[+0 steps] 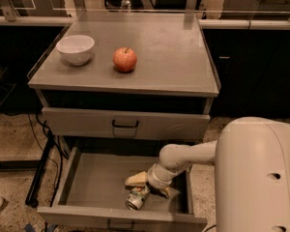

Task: Place 7up can into middle drawer

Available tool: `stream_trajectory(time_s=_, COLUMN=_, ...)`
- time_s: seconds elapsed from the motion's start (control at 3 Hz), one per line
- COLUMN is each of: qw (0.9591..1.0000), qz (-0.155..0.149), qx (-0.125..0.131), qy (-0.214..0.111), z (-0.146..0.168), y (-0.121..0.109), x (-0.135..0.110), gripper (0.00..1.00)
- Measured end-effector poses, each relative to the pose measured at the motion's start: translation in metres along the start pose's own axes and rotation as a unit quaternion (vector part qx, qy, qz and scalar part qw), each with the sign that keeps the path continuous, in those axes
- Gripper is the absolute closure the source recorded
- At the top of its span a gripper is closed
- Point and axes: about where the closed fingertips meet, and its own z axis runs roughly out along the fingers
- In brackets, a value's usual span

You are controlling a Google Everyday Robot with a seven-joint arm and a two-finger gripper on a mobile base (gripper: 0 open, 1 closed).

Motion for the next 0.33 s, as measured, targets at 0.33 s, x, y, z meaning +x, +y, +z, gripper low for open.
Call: stream_trajectory(time_s=0.33, qw=1.0000, qz=0.000, qx=0.000, qy=0.000, z=0.0000, y=0.0000, x=0.0000, gripper=0.00)
